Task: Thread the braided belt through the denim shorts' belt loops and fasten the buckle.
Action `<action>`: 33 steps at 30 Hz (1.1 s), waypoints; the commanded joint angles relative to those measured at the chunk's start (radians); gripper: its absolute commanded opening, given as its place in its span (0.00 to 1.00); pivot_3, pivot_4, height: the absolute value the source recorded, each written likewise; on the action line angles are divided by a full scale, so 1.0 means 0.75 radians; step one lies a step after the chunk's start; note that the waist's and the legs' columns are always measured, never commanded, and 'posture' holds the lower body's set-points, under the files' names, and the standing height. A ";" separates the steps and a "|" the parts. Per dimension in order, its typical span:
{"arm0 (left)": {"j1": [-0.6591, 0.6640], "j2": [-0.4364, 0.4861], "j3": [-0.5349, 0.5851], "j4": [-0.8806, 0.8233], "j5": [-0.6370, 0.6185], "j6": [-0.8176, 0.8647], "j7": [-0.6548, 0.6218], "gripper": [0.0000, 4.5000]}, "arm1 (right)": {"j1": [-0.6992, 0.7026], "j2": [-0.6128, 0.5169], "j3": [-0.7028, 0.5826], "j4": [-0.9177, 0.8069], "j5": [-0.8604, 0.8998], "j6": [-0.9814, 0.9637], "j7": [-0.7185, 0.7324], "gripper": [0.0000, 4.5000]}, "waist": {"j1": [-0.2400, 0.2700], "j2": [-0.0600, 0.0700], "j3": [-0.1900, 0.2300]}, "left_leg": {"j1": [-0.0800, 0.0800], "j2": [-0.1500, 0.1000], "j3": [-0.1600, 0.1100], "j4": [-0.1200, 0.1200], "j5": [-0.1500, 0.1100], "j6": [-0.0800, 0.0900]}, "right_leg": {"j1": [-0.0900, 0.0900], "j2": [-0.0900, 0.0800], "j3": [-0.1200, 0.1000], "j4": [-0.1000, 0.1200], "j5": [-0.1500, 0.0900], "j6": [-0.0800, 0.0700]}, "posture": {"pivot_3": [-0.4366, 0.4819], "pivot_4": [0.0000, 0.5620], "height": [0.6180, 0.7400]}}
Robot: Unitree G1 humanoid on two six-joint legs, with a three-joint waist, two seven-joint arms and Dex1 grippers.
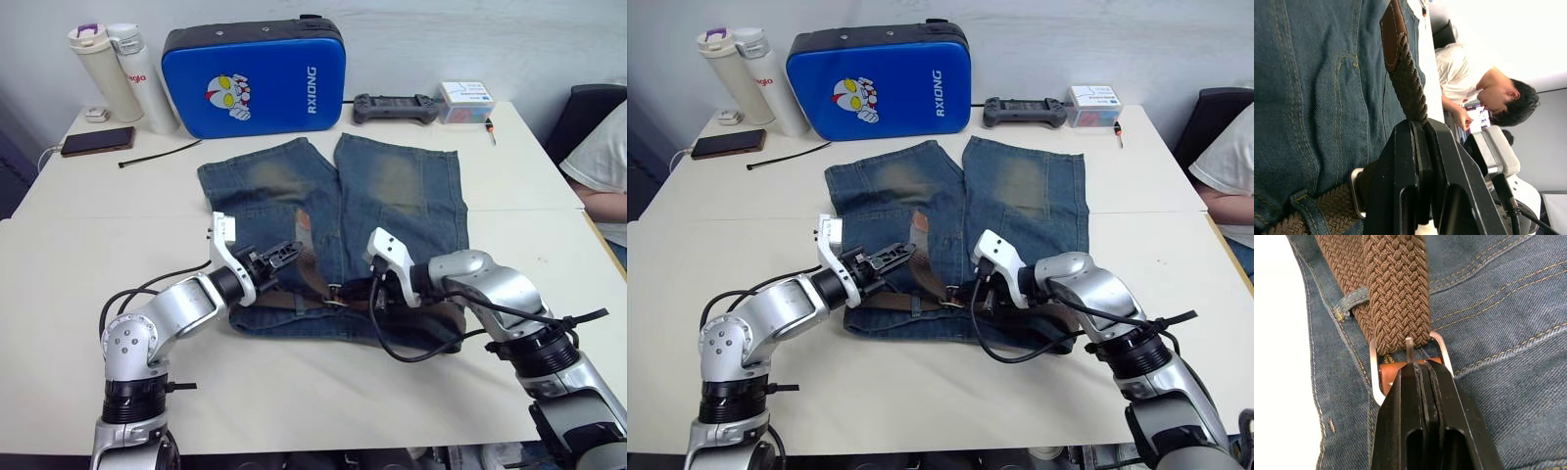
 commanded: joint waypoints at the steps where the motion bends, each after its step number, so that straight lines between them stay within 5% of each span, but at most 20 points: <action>1: 0.010 0.047 -0.003 -0.054 -0.044 -0.052 -0.036 0.00 | -0.023 0.037 -0.024 0.028 0.013 0.009 0.008 0.01 | -0.007 0.000 0.000 | 0.000 0.000 0.000 -0.001 0.000 0.000 | 0.000 0.000 0.000 0.000 0.000 0.000 | 0.48 0.27 1.00; 21: 0.042 0.099 -0.066 -0.092 -0.058 -0.169 -0.124 0.00 | -0.072 0.113 -0.081 -0.007 0.088 0.061 0.031 0.01 | -0.023 0.000 0.000 | 0.000 0.000 0.000 -0.015 0.002 -0.002 | -0.003 0.000 0.000 -0.007 0.000 -0.001 | 0.48 0.27 1.00; 33: 0.085 0.150 -0.065 -0.113 -0.073 -0.176 -0.143 0.00 | -0.013 0.109 0.035 0.093 -0.025 -0.030 0.063 0.01 | -0.024 0.000 0.000 | 0.000 0.000 0.000 -0.016 0.002 -0.002 | -0.003 0.000 0.000 -0.008 0.000 -0.001 | 0.48 0.27 1.00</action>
